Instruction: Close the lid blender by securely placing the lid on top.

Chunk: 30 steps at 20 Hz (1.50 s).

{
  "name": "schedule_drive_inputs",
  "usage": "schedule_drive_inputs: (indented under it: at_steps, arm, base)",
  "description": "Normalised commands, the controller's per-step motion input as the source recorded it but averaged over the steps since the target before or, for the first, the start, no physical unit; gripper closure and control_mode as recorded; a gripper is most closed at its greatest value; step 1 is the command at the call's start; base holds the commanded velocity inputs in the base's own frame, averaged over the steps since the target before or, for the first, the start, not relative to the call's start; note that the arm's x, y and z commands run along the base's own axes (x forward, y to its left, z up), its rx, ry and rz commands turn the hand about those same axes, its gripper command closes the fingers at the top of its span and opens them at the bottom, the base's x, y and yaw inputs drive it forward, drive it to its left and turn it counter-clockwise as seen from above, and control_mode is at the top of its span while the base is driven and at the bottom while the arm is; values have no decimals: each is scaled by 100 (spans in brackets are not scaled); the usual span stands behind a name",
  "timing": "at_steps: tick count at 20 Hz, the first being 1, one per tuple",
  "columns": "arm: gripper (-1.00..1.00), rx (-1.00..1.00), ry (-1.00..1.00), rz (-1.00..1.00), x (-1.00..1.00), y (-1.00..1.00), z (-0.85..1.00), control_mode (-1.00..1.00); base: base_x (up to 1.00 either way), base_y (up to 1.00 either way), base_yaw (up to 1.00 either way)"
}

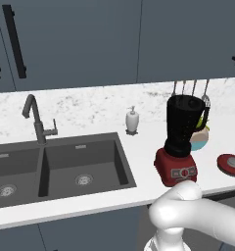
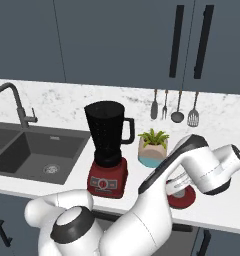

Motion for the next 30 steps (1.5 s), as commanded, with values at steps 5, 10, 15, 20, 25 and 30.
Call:
schedule_drive_inputs:
  at_steps: [5, 10, 15, 20, 25, 30]
  arm:
    - [-100, -9, -4, 7, 21, -12, -40, -100]
    - [-100, -6, 0, 7, 13, -29, -22, -100]
    - [-100, -2, 0, 8, 15, -18, -14, -100]
    - [-100, 0, 0, 8, 18, -7, -14, -100]
    - [-100, 0, 0, 5, 19, 0, -19, -100]
    - [-100, 0, 0, 4, 26, 0, -19, -100]
  base:
    - [0, 0, 0]
    - [0, 0, 0]
    - [0, 0, 0]
    - [0, 0, 0]
    - [0, 0, 0]
    - [0, 0, 0]
